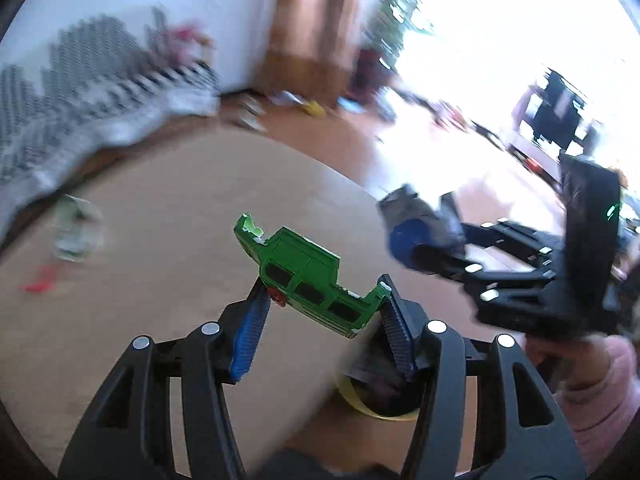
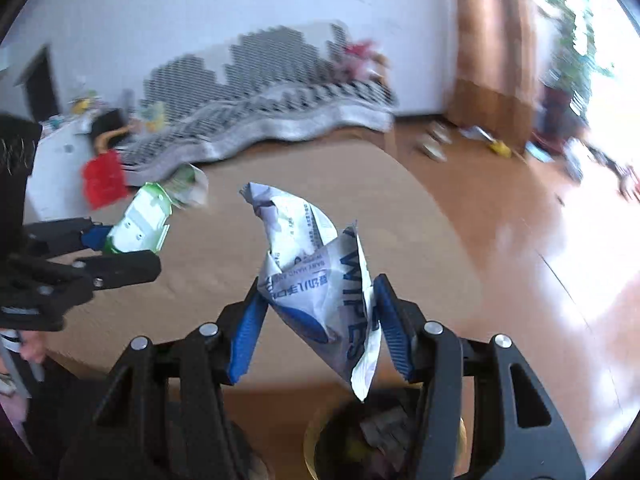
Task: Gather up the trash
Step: 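Carry both items over the black bin and open both tools to drop them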
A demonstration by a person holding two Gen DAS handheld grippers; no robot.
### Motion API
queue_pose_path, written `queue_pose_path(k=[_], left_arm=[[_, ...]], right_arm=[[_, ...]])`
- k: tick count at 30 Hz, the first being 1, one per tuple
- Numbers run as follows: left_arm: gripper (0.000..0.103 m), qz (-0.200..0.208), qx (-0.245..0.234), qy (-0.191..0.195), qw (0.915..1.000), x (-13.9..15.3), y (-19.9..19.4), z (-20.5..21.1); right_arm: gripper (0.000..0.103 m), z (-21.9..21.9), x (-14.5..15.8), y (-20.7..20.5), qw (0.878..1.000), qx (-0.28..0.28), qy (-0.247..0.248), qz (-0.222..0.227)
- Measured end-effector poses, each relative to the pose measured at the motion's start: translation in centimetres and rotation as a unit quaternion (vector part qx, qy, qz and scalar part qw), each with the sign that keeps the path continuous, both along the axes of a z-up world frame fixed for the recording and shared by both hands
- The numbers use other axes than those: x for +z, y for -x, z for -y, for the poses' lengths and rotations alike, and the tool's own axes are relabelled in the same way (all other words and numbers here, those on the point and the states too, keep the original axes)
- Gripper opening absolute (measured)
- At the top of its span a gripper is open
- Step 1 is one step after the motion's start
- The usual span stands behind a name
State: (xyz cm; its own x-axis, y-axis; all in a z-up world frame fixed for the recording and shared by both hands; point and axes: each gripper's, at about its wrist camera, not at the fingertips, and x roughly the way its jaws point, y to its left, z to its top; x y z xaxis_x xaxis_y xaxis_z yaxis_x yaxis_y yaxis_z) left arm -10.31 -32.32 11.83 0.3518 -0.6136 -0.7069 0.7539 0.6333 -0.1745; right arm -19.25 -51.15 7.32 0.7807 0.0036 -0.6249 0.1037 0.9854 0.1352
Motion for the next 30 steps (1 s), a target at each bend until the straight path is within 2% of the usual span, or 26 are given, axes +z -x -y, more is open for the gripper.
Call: queue_pose_path(k=[1,5,8,11,20,21,22,23,24,26,30], left_arm=[[0.054,-0.022,-0.024,-0.015,0.9993,-1.8,1.2,2.9],[0.054,-0.074,-0.064,-0.069,0.9928,-8.1,3.8,8.9],[0.054,-0.097,-0.079,-0.107,0.9864,-12.5,5.0,11.1],[0.054,-0.107,-0.091,-0.135,0.9809,-14.5,5.3,12.1],[0.054,-0.136,-0.113,-0.149,0.9729,-16.9,4.2,13.3],[0.054,-0.136,-0.117,-0.150,0.9723,-17.1,4.2,13.4],[0.054,-0.135,-0.121,-0.150,0.9719,-17.4,4.3,14.1],[0.057,-0.133,-0.123,-0.150,0.9720,-17.5,4.3,14.2],[0.076,-0.131,-0.123,-0.152,0.9720,-17.6,4.5,14.5],[0.097,-0.111,-0.111,-0.151,0.9760,-17.3,4.7,14.6],[0.097,-0.106,-0.110,-0.126,0.9802,-16.4,4.5,14.2]], right_arm=[[0.053,1.5,-1.6,1.5,1.000,-0.012,-0.012,-0.012],[0.052,6.5,-10.5,6.9,0.992,-0.067,-0.079,-0.077],[0.052,8.2,-15.6,9.5,0.981,-0.088,-0.143,-0.101],[0.052,8.4,-18.0,10.4,0.976,-0.094,-0.159,-0.112],[0.052,8.7,-19.7,8.8,0.974,-0.093,-0.156,-0.132],[0.054,8.8,-19.9,8.6,0.975,-0.089,-0.151,-0.135],[0.060,8.5,-19.9,8.5,0.977,-0.085,-0.139,-0.140],[0.071,8.2,-19.6,7.8,0.978,-0.080,-0.132,-0.142],[0.092,7.8,-19.5,7.7,0.979,-0.075,-0.123,-0.144],[0.096,7.4,-19.2,7.8,0.982,-0.072,-0.097,-0.144],[0.096,7.6,-19.5,8.3,0.982,-0.078,-0.085,-0.148]])
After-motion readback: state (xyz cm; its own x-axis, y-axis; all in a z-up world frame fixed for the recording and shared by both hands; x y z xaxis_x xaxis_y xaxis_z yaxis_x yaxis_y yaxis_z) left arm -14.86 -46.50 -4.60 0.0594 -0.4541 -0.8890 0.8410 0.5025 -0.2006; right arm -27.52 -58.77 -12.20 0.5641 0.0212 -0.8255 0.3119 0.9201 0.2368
